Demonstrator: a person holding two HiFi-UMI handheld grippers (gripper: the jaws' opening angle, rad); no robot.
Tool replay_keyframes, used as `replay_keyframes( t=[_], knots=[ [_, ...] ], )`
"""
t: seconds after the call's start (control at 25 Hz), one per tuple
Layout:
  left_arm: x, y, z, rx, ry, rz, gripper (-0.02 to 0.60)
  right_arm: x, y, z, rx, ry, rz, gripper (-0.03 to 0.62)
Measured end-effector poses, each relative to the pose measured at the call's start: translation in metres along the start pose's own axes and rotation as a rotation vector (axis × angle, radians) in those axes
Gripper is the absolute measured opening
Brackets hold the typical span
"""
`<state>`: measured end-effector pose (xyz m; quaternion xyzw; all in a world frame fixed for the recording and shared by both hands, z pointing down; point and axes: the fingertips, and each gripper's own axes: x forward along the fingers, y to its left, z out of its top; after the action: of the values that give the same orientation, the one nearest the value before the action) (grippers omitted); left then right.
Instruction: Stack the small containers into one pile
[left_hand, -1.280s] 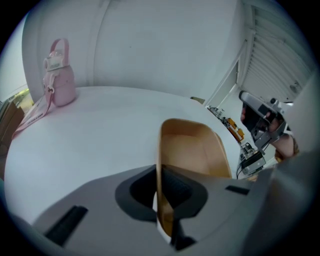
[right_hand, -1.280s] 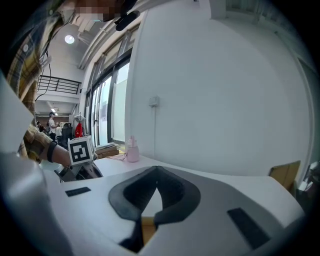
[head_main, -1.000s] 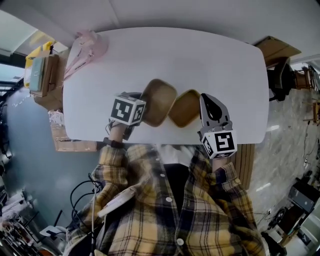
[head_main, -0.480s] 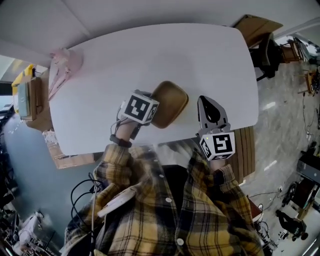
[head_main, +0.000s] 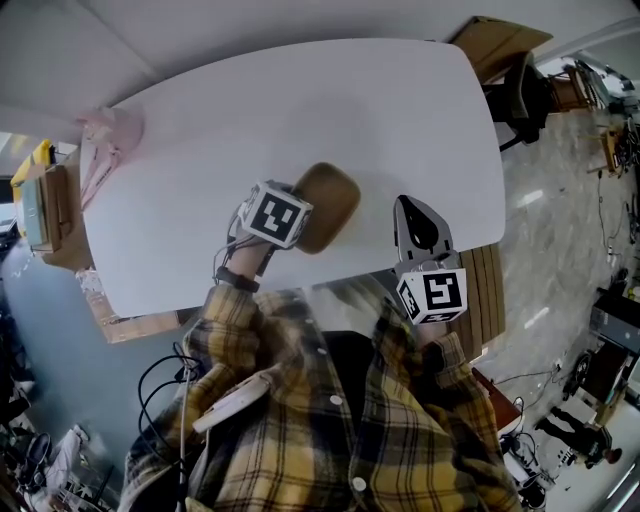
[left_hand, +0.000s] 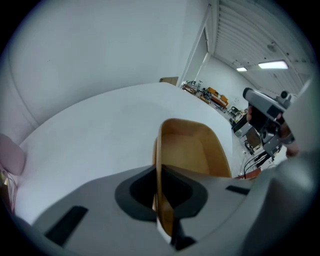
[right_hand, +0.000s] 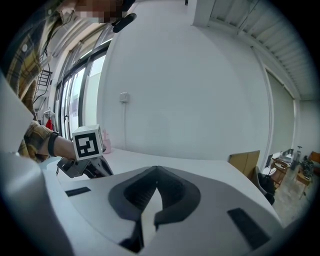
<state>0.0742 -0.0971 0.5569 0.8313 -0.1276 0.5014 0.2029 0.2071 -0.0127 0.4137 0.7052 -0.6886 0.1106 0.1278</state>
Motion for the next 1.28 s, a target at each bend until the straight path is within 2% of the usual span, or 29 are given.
replay_keyframes(
  t=[0.28, 0.64, 0.68, 0.76, 0.88, 1.04, 1.28],
  knots=[
    [0.005, 0.001, -0.004, 0.039, 0.019, 0.046, 0.023, 0.008, -0.001, 0.0, -0.005, 0.006, 0.028, 0.015],
    [0.008, 0.01, 0.0, 0.174, 0.001, 0.182, 0.025, 0.017, 0.005, -0.002, -0.009, 0.02, 0.061, 0.015],
    [0.008, 0.012, 0.0, 0.186, 0.003, 0.196, 0.028, 0.018, 0.006, -0.002, -0.009, 0.021, 0.064, 0.015],
    [0.01, 0.015, -0.001, 0.202, 0.01, 0.217, 0.071, 0.017, 0.007, -0.003, -0.007, 0.022, 0.064, 0.015],
    [0.012, 0.018, -0.003, 0.197, 0.013, 0.217, 0.083, 0.016, 0.005, -0.005, -0.002, 0.024, 0.057, 0.015],
    [0.008, 0.024, 0.001, 0.211, 0.011, 0.256, 0.083, 0.013, 0.003, -0.006, 0.005, 0.027, 0.05, 0.015],
    [0.022, 0.017, -0.008, 0.195, 0.0, 0.208, 0.083, 0.013, 0.006, -0.009, 0.007, 0.029, 0.05, 0.015]
  ],
)
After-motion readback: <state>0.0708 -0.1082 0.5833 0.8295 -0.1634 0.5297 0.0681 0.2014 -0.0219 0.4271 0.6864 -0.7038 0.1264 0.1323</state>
